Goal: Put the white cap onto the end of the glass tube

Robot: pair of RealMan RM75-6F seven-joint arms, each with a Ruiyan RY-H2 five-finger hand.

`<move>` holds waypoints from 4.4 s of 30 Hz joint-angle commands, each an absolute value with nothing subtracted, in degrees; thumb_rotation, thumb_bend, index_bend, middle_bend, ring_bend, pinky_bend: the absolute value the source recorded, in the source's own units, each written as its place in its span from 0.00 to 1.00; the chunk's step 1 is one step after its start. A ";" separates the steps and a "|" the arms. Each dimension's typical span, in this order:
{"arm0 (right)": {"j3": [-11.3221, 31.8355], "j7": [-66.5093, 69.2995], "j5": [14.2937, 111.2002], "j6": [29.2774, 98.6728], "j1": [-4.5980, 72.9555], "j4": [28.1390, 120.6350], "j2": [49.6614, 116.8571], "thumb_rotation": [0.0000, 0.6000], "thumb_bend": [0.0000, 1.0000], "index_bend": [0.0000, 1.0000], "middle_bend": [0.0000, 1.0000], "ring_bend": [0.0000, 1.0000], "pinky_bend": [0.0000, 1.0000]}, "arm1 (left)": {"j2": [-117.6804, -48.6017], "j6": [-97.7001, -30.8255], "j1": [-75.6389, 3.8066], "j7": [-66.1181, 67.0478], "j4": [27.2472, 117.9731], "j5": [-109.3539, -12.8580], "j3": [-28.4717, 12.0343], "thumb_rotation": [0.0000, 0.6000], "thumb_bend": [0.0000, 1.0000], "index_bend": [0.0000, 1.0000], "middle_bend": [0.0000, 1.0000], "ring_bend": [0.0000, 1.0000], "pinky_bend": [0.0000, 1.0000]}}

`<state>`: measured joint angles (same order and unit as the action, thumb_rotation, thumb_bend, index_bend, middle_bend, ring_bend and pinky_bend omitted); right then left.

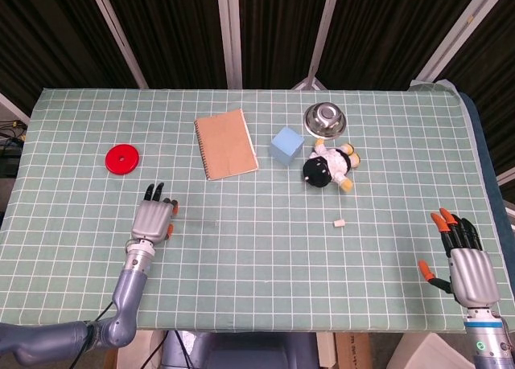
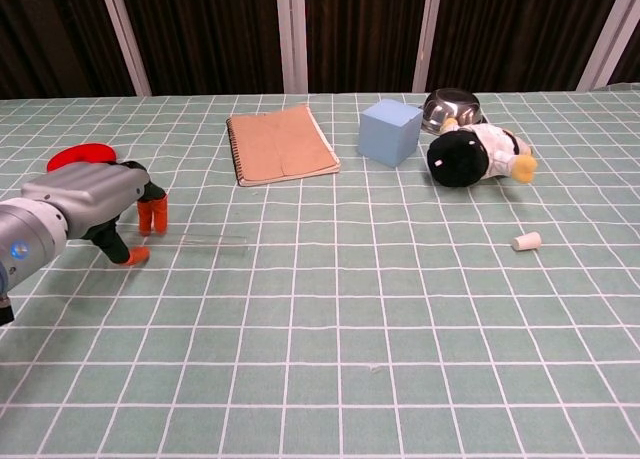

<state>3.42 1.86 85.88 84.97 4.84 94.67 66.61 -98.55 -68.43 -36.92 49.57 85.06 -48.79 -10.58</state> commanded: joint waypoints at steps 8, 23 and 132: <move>3.46 2.22 85.85 84.79 4.78 94.85 66.61 1.00 0.36 0.00 0.00 0.00 0.00 | -98.88 -68.31 -37.25 48.56 84.35 -48.88 -10.21 1.00 0.57 0.45 0.45 0.05 0.00; 3.40 2.16 86.07 84.94 4.53 95.14 66.55 1.00 0.36 0.00 0.00 0.00 0.00 | -97.28 -69.70 -36.48 41.79 85.93 -55.40 -9.38 1.00 0.76 0.48 0.47 0.06 0.00; 6.95 -17.67 72.64 57.34 31.83 72.00 89.37 1.00 0.36 0.58 0.24 0.01 0.00 | -82.83 -71.14 -39.13 33.57 98.11 -60.62 -12.96 1.00 0.76 0.48 0.47 0.06 0.00</move>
